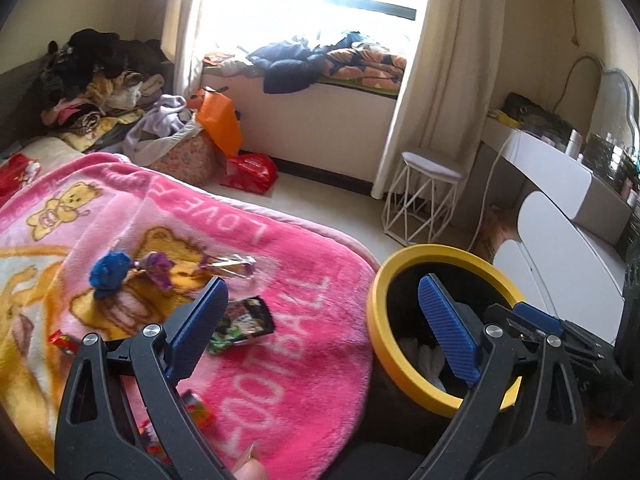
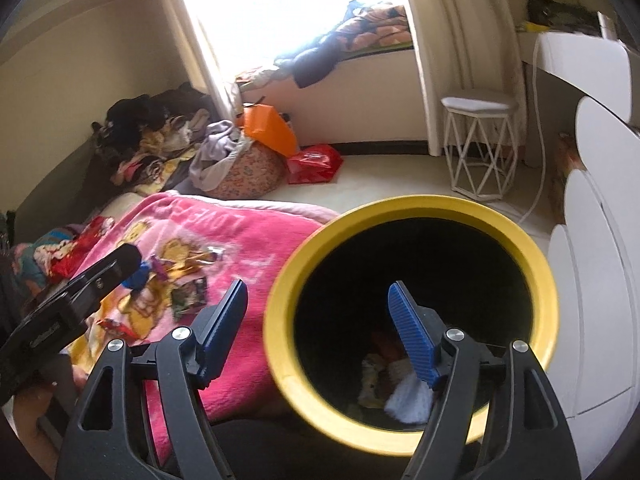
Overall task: Collect trash
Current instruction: 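Move both tools back over the remaining trash on the blanket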
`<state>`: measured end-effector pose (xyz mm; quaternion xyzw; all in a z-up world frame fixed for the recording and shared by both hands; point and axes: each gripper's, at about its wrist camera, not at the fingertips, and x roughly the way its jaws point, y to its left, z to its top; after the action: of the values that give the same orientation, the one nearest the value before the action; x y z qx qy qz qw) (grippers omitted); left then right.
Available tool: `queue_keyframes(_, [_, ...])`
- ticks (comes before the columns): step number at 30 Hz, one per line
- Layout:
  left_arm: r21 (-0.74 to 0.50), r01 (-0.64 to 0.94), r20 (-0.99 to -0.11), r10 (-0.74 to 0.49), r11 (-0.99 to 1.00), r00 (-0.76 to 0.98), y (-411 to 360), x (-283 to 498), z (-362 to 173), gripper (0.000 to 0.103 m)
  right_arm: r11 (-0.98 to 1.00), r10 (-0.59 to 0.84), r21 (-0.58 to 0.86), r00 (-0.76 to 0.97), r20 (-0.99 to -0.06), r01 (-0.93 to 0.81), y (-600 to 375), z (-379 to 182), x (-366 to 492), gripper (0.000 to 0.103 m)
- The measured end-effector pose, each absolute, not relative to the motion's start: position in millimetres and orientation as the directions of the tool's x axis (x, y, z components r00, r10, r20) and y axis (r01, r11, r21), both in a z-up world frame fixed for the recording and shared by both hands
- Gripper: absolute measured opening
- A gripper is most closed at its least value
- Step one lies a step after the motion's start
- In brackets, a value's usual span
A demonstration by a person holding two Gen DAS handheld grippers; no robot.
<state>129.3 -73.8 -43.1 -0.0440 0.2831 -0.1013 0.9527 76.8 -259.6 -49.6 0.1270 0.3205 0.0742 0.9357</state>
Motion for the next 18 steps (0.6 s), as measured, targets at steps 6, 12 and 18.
queue_keyframes(6, [-0.147, 0.112, -0.527, -0.174, 0.983, 0.832, -49, 129, -42, 0.088, 0.955, 0.259, 0.275, 0.775, -0.577, -0.115, -235, -44, 79, 0.071])
queue_keyframes(12, [-0.154, 0.06, -0.531, -0.134, 0.986, 0.837, -23, 130, -46, 0.088, 0.951, 0.292, 0.257, 0.76, -0.581, -0.169, -211, -42, 86, 0.072])
queue_keyframes(18, [-0.156, 0.005, -0.539, -0.09, 0.988, 0.838, 6, 134, -51, 0.088, 0.949, 0.312, 0.236, 0.744, -0.591, -0.211, -188, -42, 97, 0.072])
